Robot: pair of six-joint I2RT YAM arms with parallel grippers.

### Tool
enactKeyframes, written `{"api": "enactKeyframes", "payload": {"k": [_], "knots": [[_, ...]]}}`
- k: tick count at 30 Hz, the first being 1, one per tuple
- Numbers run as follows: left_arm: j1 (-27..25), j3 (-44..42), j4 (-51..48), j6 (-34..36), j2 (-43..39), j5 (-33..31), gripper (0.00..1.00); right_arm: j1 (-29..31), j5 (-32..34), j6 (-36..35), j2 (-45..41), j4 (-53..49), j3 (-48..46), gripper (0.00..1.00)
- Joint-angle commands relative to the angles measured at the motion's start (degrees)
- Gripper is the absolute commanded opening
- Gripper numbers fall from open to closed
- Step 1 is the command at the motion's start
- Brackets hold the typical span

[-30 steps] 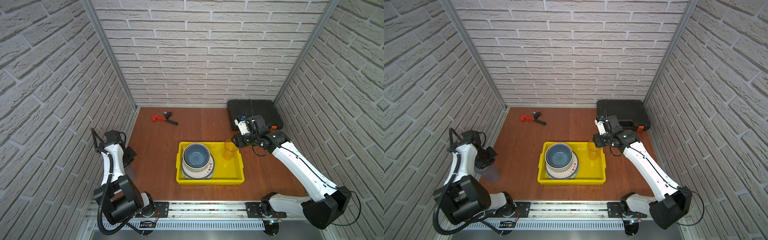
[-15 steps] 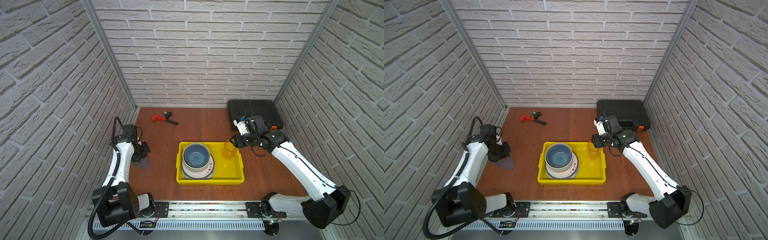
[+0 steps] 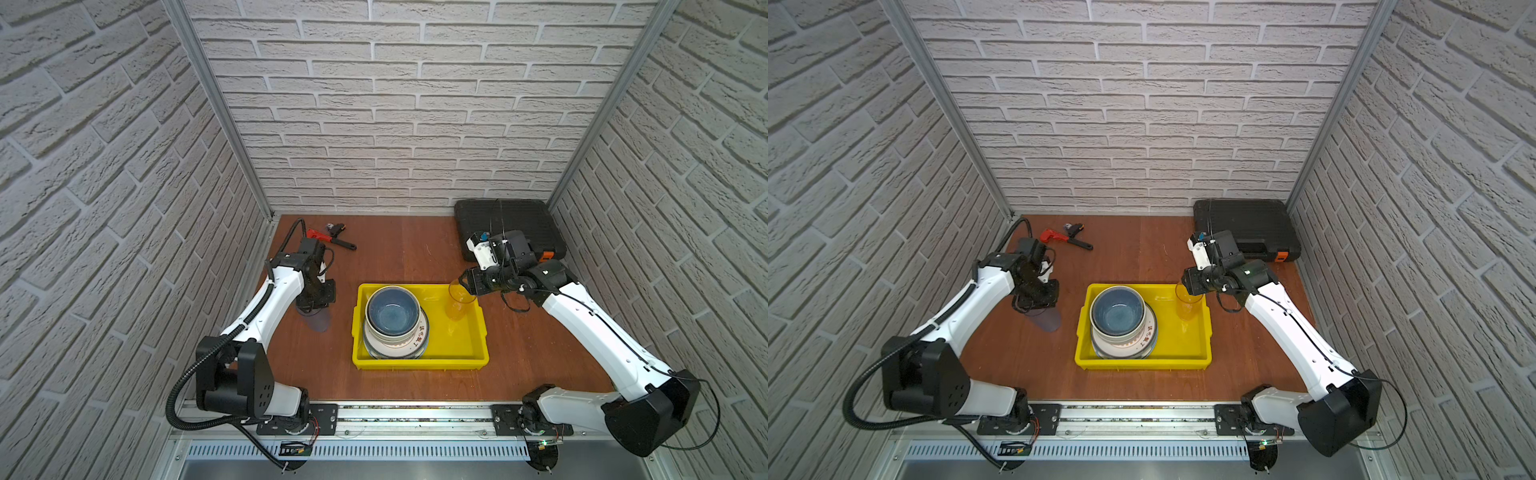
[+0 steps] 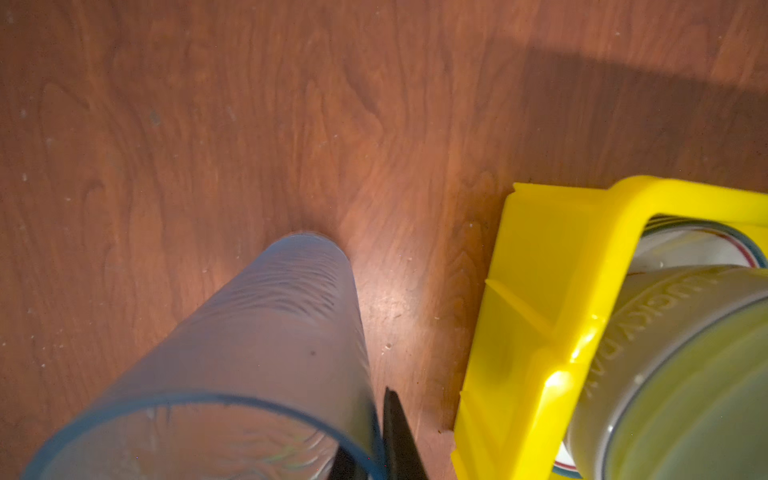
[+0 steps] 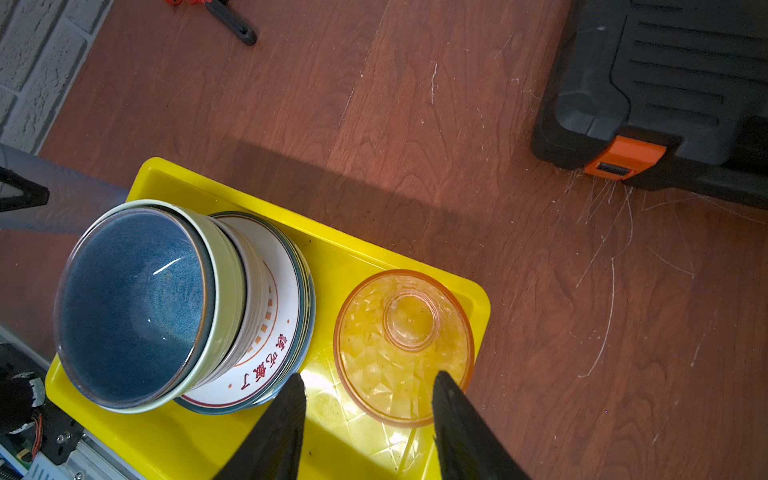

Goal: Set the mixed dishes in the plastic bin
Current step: 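Close the left gripper on the frosted blue-grey cup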

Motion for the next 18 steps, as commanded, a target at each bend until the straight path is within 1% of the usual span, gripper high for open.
{"api": "enactKeyframes", "payload": {"k": [1, 4, 9, 12, 16, 18], "knots": [[-2.1, 2.2, -0.8, 0.3, 2.1, -0.2, 0.09, -0.3, 0.5, 0.7, -0.4, 1.6, -1.2, 0.51], [-2.5, 3.5, -1.6, -0.1, 2.6, -0.2, 0.17, -0.2, 0.6, 0.6, -0.4, 1.6, -1.4, 0.51], [-2.7, 6.3, -3.2, 0.0, 1.2, 1.9, 0.37, -0.2, 0.4, 0.9, 0.0, 2.0, -1.3, 0.51], [-2.3, 8.3, -4.4, -0.3, -0.7, 1.9, 0.45, -0.2, 0.2, 1.0, 0.2, 2.3, -1.2, 0.51], [-0.6, 10.6, -5.7, -1.0, -3.7, 1.4, 0.48, -0.2, 0.0, 1.0, 0.5, 2.3, -1.0, 0.51], [0.4, 11.4, -7.1, -1.0, -5.8, -1.3, 0.49, -0.3, 0.0, 0.7, 0.4, 2.2, -0.9, 0.51]]}}
